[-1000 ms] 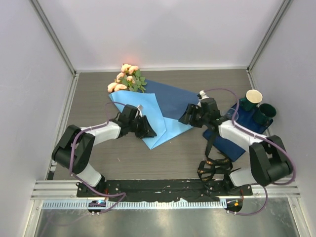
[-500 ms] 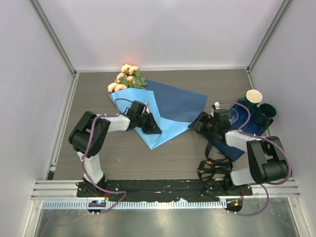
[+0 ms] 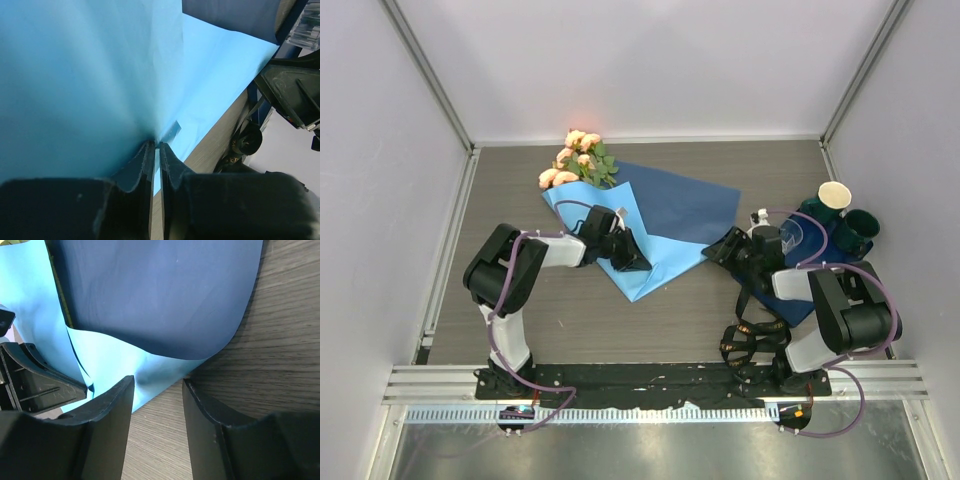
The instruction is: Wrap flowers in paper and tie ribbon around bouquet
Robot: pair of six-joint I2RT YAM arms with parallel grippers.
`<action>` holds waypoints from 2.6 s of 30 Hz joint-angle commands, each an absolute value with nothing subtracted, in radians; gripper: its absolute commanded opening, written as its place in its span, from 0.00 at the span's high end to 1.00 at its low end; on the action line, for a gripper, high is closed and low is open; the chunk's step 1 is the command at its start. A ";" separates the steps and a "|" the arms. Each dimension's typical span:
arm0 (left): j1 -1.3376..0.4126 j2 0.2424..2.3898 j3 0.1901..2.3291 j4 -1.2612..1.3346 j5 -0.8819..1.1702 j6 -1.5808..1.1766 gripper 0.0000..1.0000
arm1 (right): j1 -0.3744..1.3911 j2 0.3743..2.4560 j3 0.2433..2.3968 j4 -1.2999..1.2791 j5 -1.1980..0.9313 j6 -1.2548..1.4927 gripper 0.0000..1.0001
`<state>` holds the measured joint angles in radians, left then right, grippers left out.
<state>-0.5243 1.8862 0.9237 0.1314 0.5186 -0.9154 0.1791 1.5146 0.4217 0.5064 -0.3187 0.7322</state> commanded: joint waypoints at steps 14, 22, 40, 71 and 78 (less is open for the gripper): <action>-0.531 1.931 0.902 0.097 0.495 -0.887 0.92 | 0.224 1.433 0.464 0.703 -0.287 0.622 1.00; -0.532 1.936 0.871 0.133 0.488 -0.902 0.93 | 0.577 1.330 0.693 0.385 -0.144 0.486 1.00; -0.532 1.786 0.756 0.296 0.446 -0.931 0.90 | 0.750 1.483 0.769 0.365 -0.189 0.480 1.00; -0.091 1.139 0.607 -0.028 0.489 -1.060 0.41 | 0.815 1.842 0.959 0.267 -0.232 0.494 1.00; -0.094 1.304 0.687 0.149 0.623 -1.126 0.47 | 0.816 1.842 0.991 0.226 -0.117 0.517 0.99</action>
<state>-0.0956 1.2697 0.6094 0.0010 0.4923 -1.0893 0.8112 1.8519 0.9405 0.2440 -0.2173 0.5072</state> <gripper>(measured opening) 0.506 0.024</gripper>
